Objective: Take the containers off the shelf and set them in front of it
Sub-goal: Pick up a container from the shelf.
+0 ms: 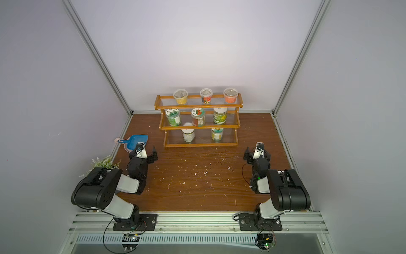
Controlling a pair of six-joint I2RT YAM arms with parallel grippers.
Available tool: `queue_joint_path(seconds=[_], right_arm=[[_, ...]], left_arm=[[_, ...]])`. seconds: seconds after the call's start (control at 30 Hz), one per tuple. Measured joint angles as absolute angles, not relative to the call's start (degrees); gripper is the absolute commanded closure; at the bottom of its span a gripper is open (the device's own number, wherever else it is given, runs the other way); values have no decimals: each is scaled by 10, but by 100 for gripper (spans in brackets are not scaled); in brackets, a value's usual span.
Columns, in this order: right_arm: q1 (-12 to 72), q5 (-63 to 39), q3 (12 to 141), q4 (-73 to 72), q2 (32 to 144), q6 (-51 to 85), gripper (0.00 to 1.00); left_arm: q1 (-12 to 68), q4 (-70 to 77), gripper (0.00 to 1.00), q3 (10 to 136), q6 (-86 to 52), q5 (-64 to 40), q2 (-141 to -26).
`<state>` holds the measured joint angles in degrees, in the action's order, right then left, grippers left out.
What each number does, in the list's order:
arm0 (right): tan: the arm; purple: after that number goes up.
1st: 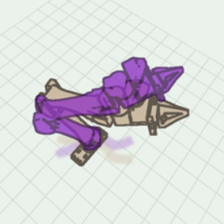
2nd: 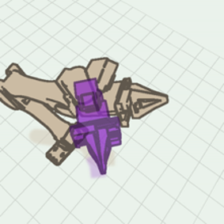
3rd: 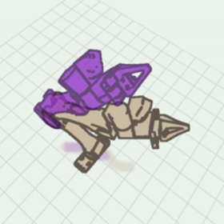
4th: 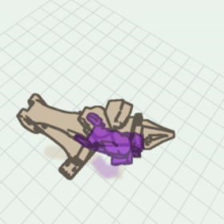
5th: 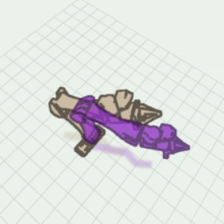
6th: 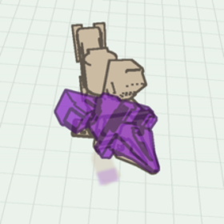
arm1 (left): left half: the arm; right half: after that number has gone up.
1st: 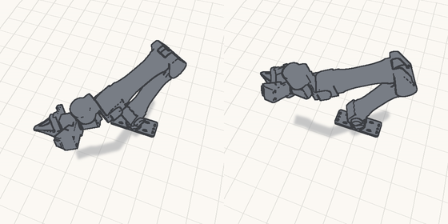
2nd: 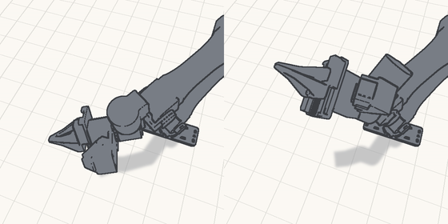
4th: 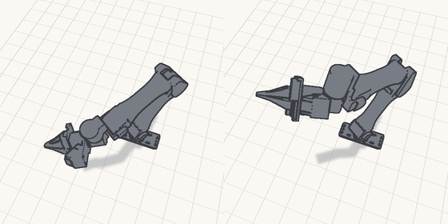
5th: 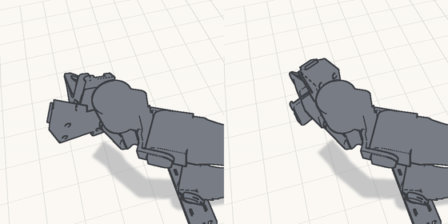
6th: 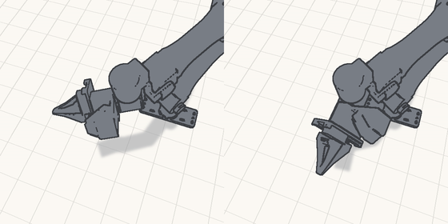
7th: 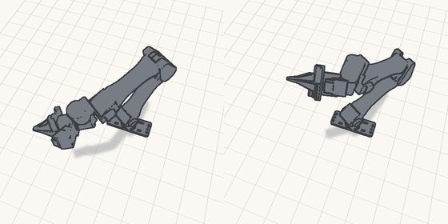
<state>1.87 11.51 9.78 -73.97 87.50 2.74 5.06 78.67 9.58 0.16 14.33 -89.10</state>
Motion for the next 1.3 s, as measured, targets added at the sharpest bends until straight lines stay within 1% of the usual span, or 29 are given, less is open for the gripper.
queue_joint_path(seconds=[0.93,1.03,1.13,1.2,1.3], right_arm=[[19,115,98,-731,867,27,0],[19,113,104,-677,811,25,0],[19,101,129,-604,725,26,0],[19,81,154,-552,669,29,0],[23,39,198,-486,615,41,0]], left_arm=[[44,786,0,92,-4,131,-880],[44,781,0,79,-4,136,-835],[53,740,0,77,-2,148,-756],[60,675,0,95,-8,158,-690],[76,564,0,149,-32,170,-617]])
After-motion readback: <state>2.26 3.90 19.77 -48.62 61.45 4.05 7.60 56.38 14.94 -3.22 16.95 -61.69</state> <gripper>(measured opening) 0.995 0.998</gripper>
